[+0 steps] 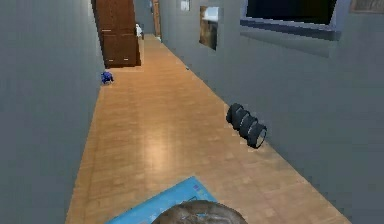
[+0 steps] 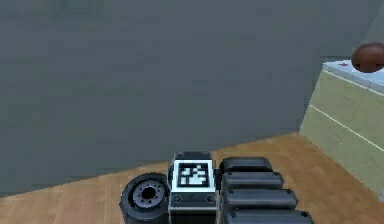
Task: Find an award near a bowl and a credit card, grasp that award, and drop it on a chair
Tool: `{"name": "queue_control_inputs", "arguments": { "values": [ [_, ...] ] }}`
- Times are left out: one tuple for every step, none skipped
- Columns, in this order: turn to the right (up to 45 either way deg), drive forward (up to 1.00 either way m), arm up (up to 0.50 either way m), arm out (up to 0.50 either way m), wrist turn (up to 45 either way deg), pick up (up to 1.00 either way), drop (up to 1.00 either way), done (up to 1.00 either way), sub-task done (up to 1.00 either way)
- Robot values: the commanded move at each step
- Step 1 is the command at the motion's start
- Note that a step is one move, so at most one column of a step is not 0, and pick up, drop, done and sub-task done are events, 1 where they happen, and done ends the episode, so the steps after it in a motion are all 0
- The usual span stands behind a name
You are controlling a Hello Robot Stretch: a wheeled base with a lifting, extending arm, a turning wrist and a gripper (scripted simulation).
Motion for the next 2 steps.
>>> {"name": "queue_control_inputs", "arguments": {
  "values": [
    [-9.0, 0.00, 0.00, 0.00, 0.0, 0.00, 0.00, 0.00, 0.00],
    [0.0, 1.00, 0.00, 0.00, 0.0, 0.00, 0.00, 0.00, 0.00]
  ]
}}
